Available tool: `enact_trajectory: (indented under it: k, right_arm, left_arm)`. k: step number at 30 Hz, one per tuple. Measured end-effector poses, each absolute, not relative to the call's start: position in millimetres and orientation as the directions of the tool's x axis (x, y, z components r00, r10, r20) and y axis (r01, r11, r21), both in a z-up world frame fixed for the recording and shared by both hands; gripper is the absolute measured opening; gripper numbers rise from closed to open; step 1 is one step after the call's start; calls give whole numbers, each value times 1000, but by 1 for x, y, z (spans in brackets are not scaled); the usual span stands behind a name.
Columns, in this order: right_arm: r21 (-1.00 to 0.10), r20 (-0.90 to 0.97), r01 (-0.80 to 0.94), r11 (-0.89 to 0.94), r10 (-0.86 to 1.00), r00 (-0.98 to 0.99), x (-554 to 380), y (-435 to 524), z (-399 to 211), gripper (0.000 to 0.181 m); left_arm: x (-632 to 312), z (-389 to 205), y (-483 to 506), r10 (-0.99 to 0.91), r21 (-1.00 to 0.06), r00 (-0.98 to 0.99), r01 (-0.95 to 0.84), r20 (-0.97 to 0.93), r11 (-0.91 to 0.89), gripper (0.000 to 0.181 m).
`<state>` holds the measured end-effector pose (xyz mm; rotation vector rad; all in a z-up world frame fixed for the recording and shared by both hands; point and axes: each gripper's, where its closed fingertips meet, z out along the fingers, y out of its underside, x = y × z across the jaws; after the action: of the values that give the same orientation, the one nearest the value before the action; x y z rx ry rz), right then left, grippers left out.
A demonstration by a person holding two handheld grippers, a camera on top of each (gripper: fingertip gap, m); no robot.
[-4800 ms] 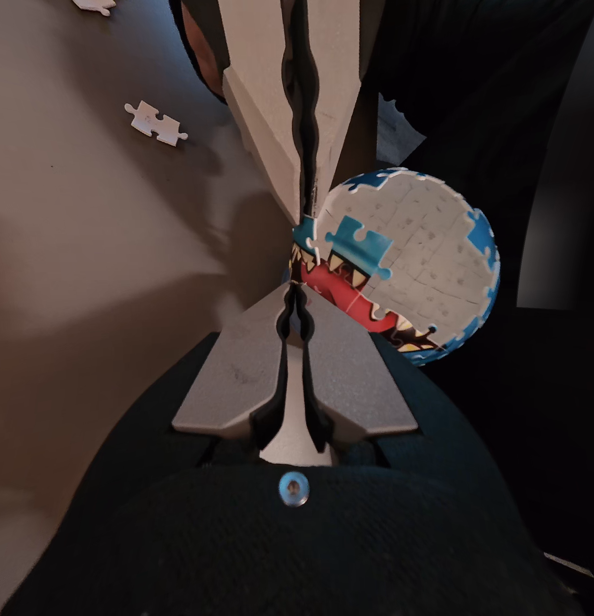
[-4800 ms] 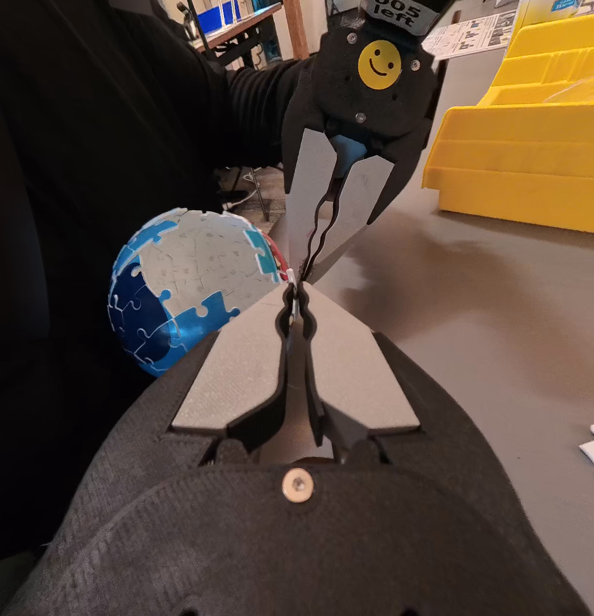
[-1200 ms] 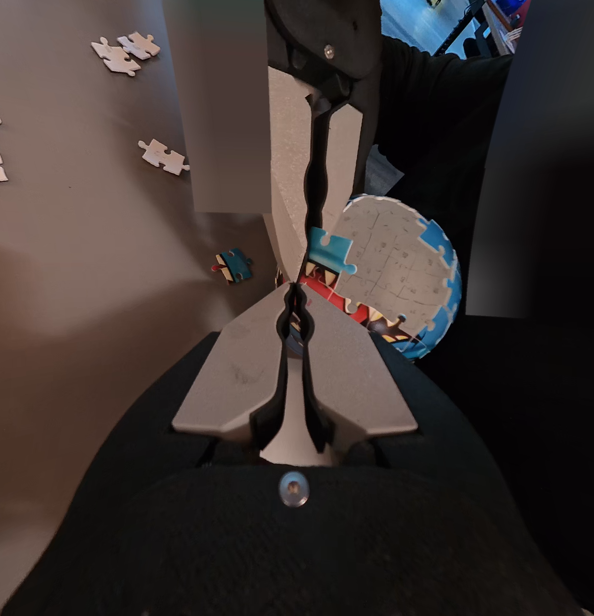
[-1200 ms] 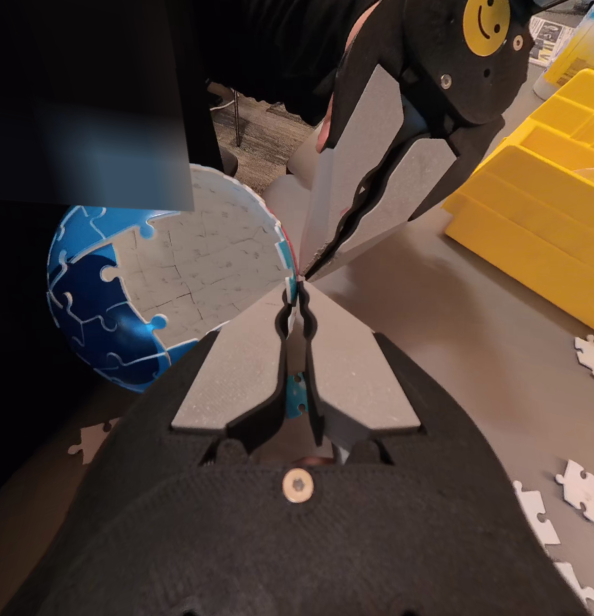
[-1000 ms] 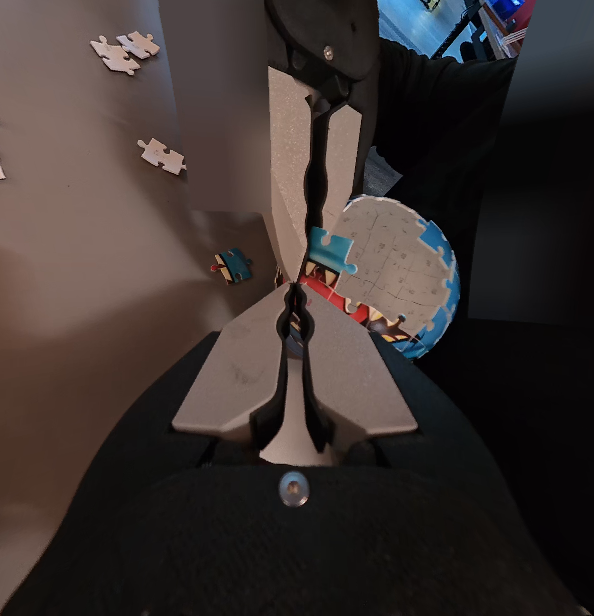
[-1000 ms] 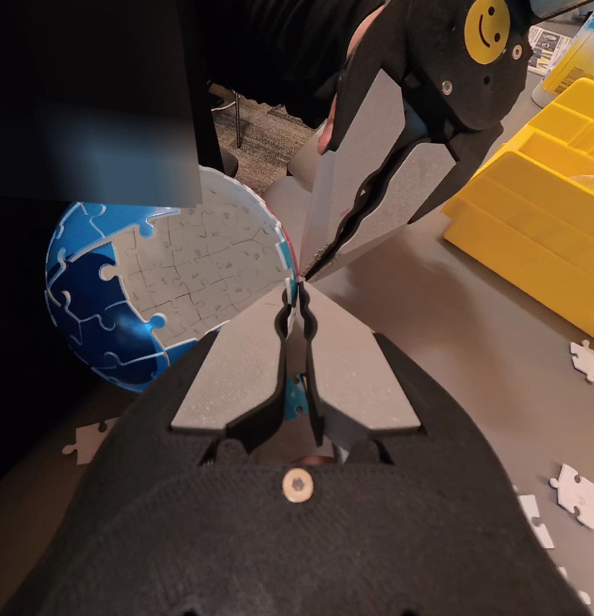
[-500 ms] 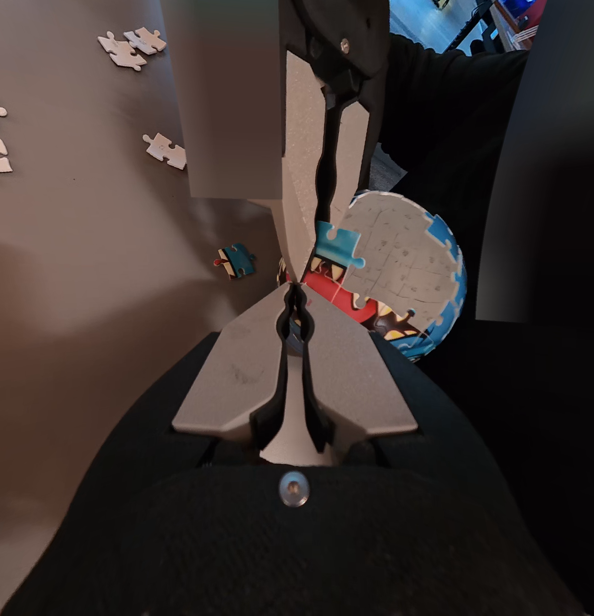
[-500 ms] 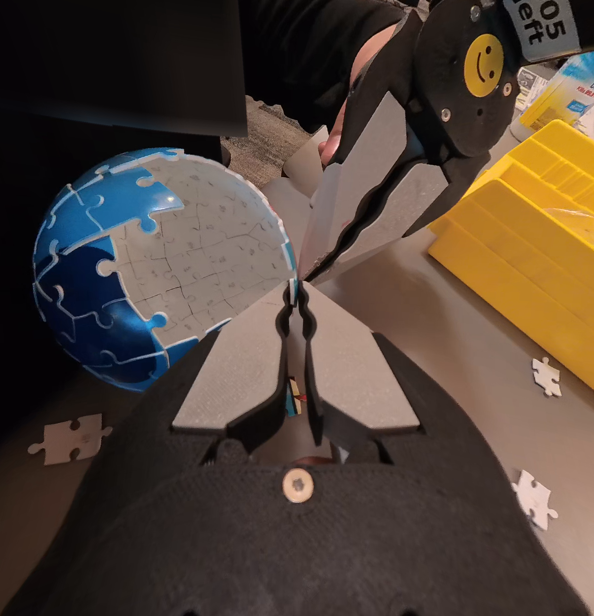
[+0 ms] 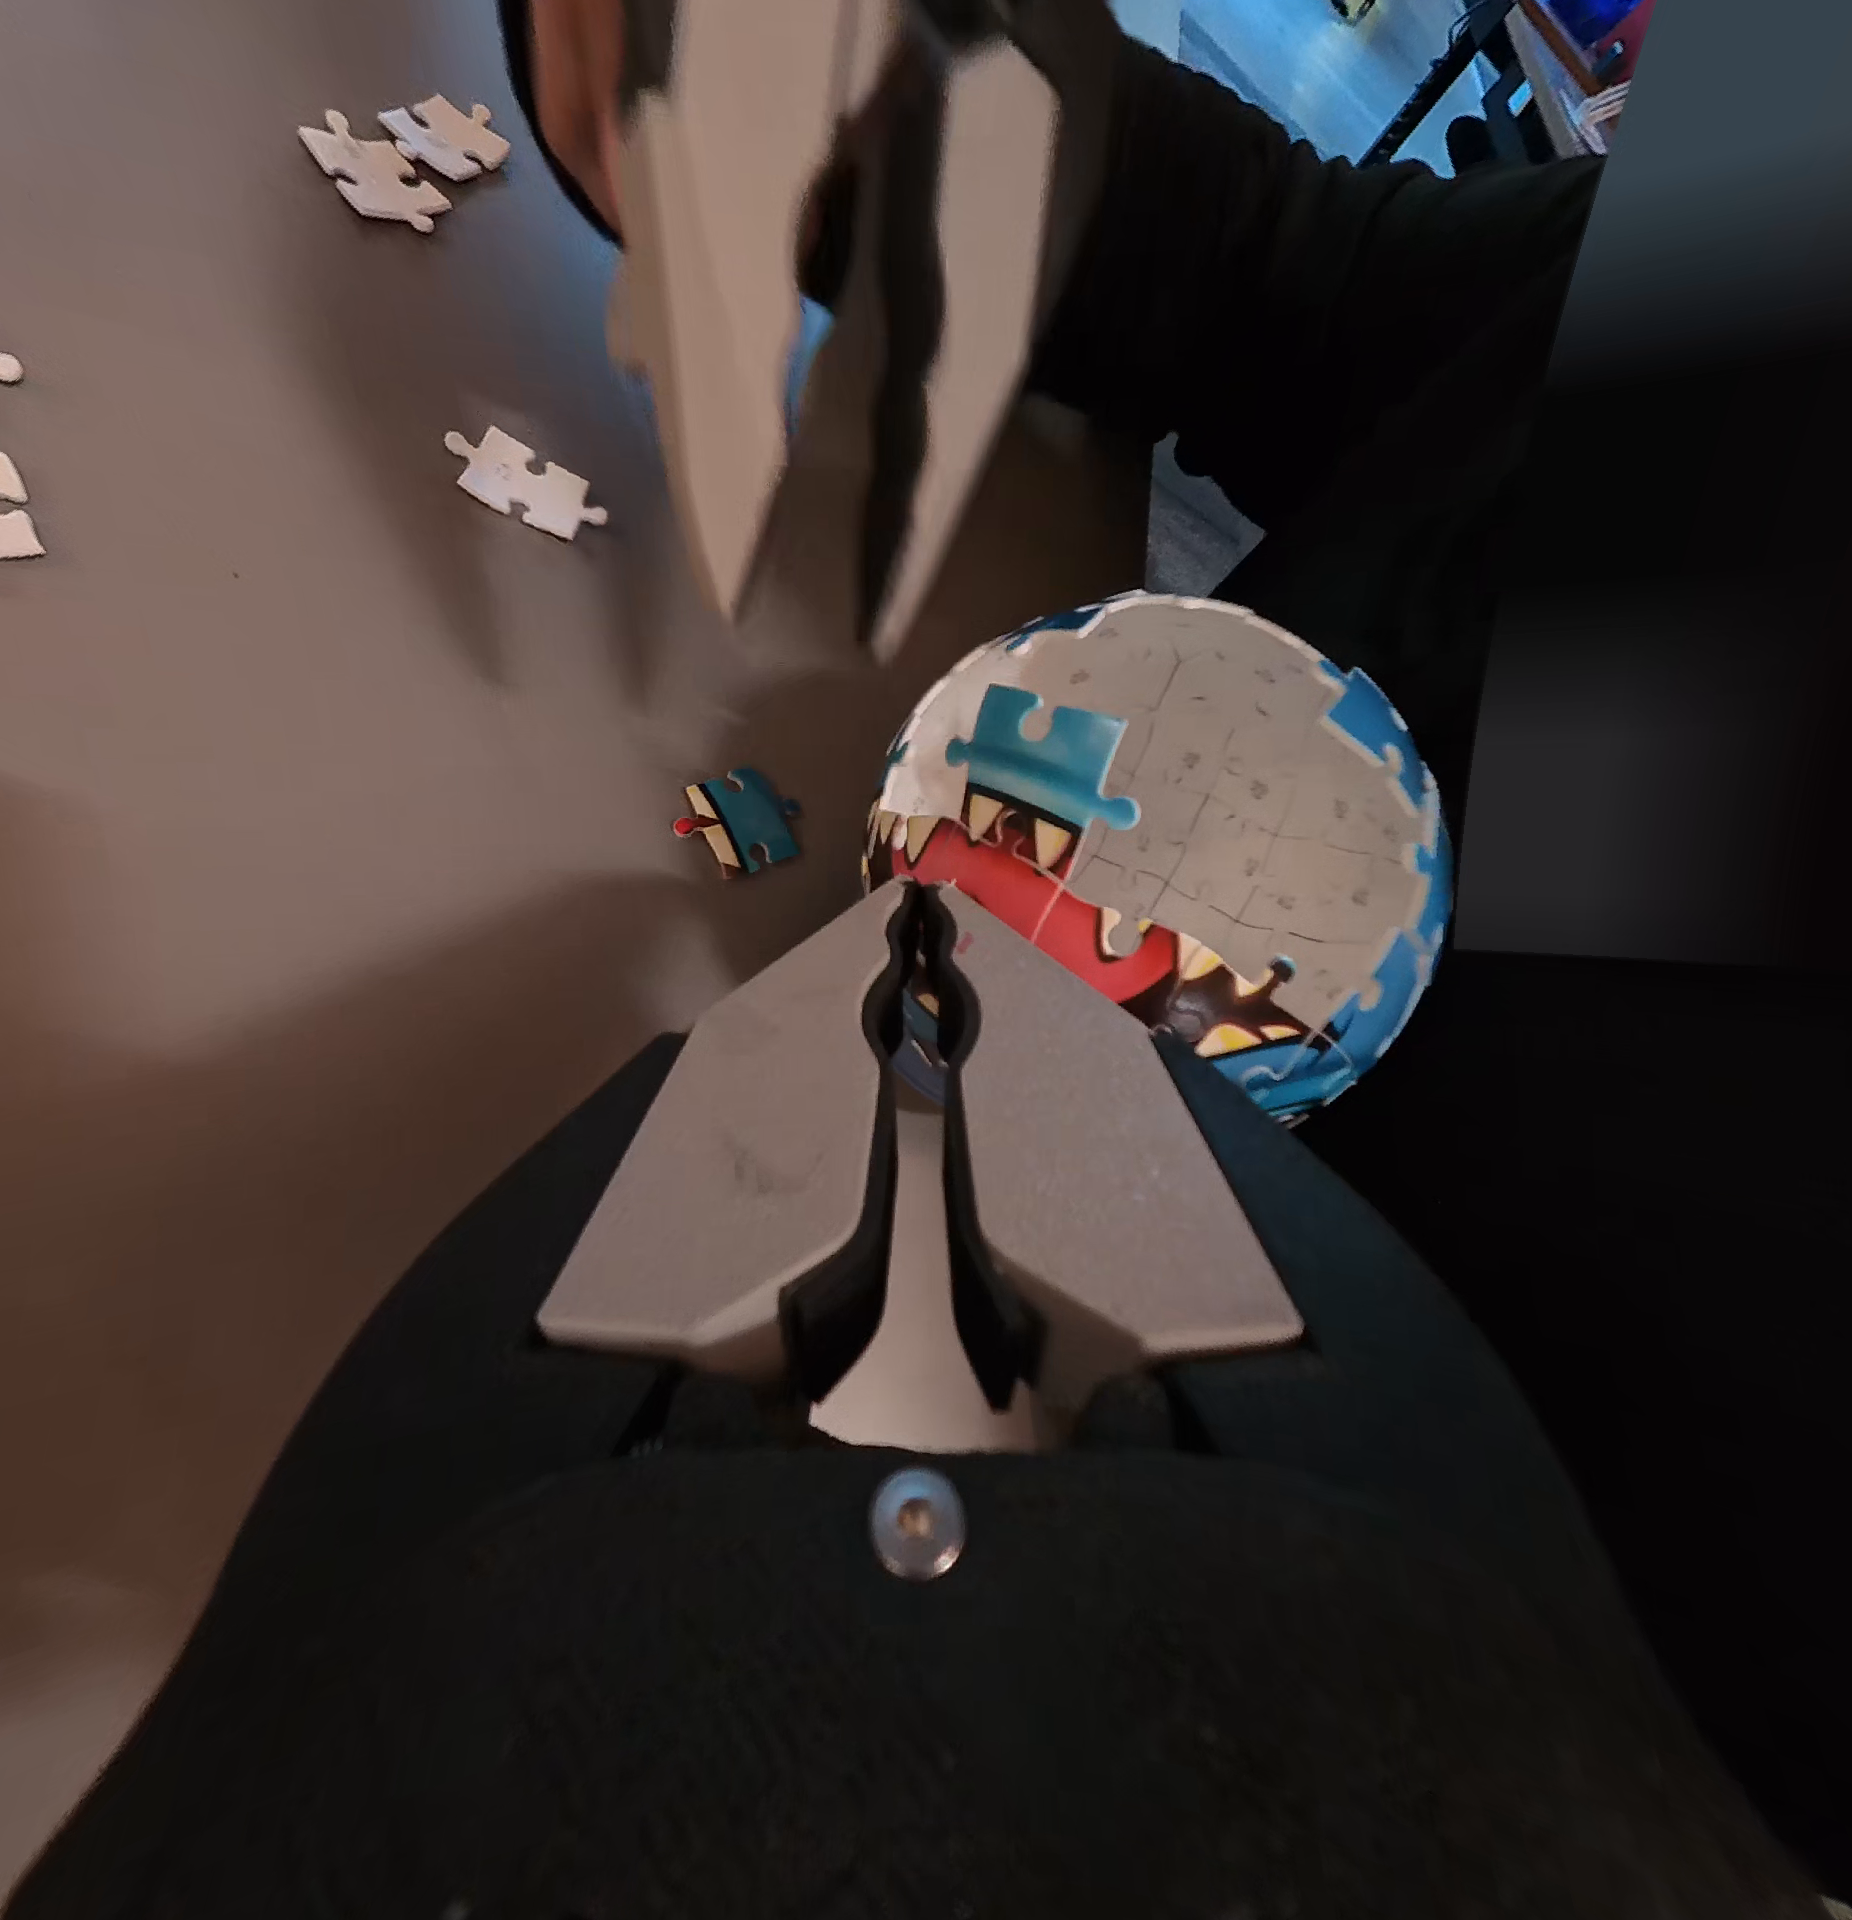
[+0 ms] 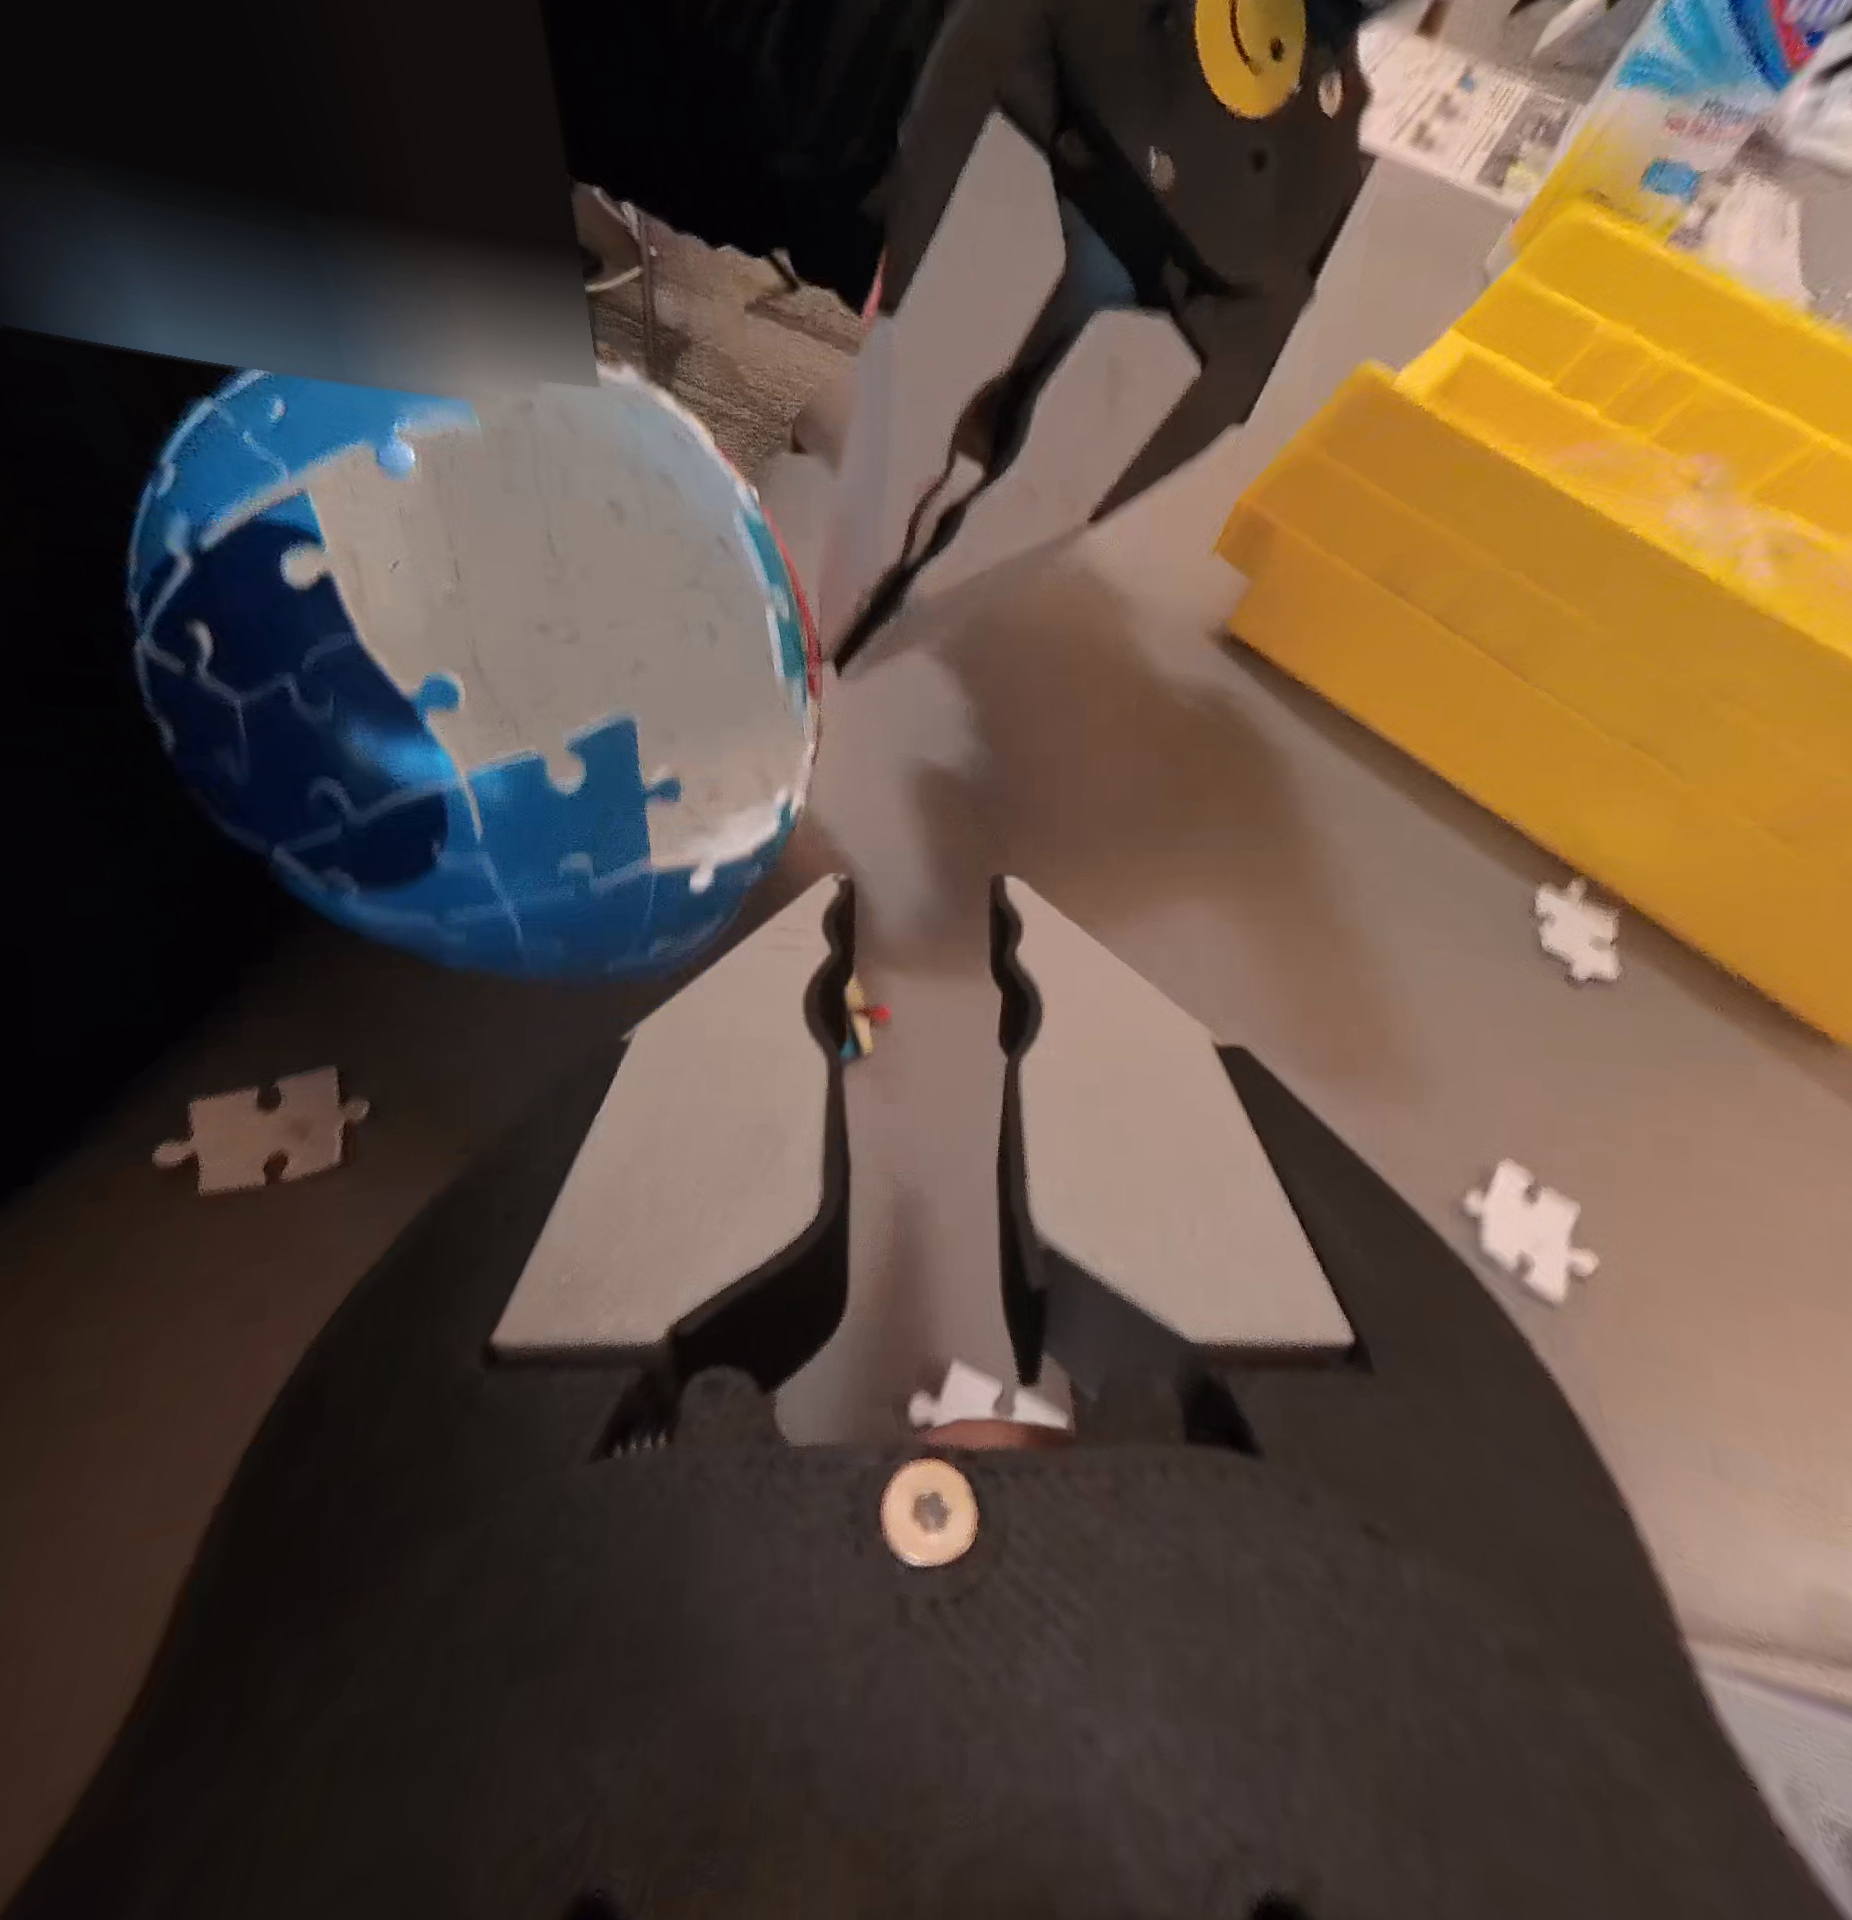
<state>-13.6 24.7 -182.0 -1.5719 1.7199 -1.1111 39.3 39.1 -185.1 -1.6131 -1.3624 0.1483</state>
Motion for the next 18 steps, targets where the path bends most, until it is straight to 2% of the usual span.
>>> enact_trajectory:
  k: [3,8,13,18]
  right_arm:
    - [-822,27,-565,67,-987,-157,-26,28,-212,32]
    - [-720,70,-694,14,-993,-93,-12,36,-258,51]
    - [-731,36,-682,15,-997,-61,-2,41,-263,34]
    - [-737,91,-676,13,-989,-118,-6,27,-260,29]
  left_arm:
    - [39,-185,39,804,-718,366,687,470,107,0]
    - [39,-184,38,800,-717,364,687,478,116,0]
    - [40,-183,34,803,-719,352,682,480,131,0]
    - [40,-182,27,818,-728,336,671,467,140,0]
